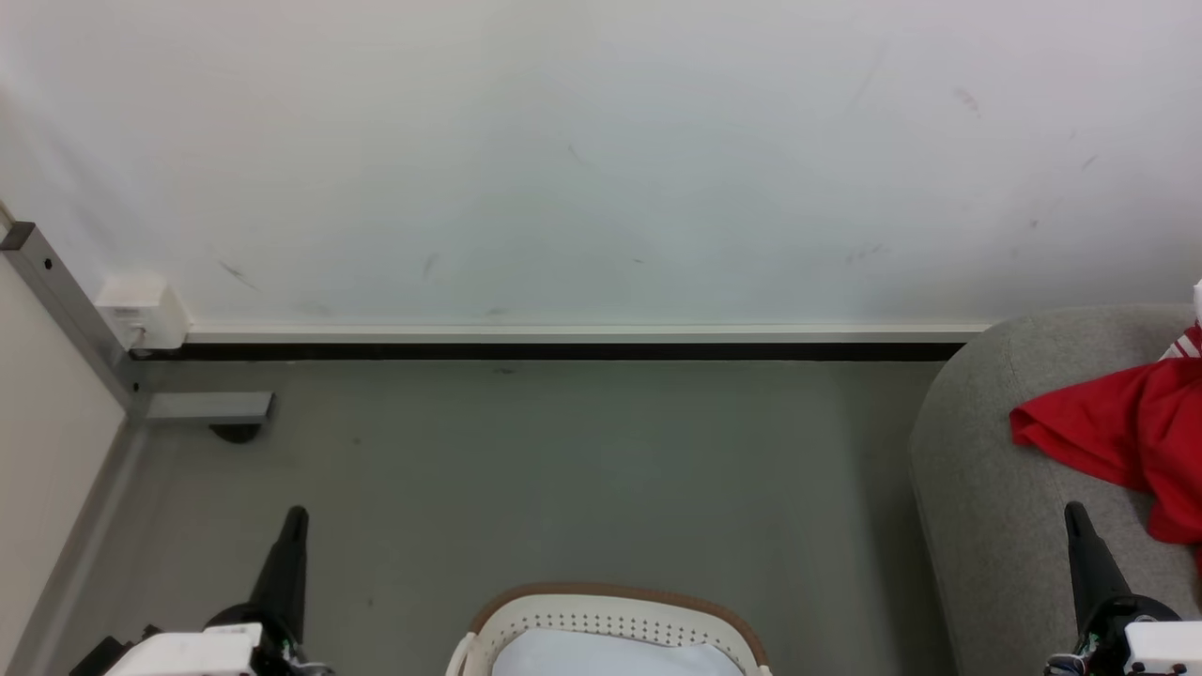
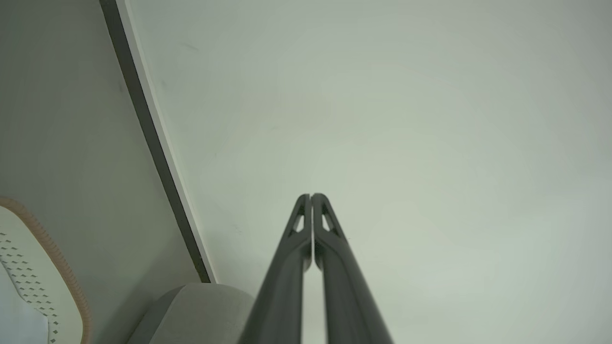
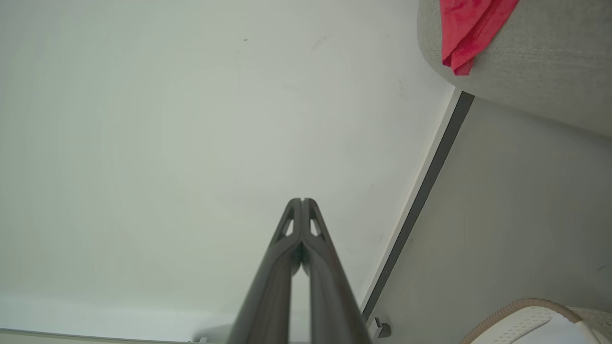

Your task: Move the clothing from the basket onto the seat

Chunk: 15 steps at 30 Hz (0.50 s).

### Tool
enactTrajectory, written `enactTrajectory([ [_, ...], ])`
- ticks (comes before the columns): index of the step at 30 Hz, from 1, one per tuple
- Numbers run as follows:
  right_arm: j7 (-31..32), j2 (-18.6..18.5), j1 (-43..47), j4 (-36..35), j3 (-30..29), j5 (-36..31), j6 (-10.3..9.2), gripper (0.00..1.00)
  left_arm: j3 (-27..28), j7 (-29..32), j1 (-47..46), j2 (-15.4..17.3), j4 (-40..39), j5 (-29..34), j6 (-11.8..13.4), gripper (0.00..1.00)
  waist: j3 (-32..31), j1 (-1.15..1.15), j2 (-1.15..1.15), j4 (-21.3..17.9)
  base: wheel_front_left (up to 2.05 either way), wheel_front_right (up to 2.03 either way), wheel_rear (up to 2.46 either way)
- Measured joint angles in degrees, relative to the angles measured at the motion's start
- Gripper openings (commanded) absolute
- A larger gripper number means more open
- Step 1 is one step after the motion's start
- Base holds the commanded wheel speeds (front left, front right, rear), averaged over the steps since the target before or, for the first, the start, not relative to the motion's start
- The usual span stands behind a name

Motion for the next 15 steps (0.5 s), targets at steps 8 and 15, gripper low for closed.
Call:
enactTrajectory([
  [8, 0.70, 0.11, -0.30, -0.16, -0.55, 2.61, 0.00, 0.00, 0.13, 0.63, -0.46, 0.03, -0.12, -2.93, -0.04, 0.00, 0.35, 0.00, 0.00, 0.32, 0.00, 0.00, 0.00],
  [15, 0.70, 0.13, -0.54, -0.19, -0.57, 2.81, 0.00, 0.00, 0.14, 0.63, -0.56, 0.04, -0.14, -3.01, -0.09, 0.00, 0.35, 0.00, 0.00, 0.33, 0.00, 0.00, 0.00],
])
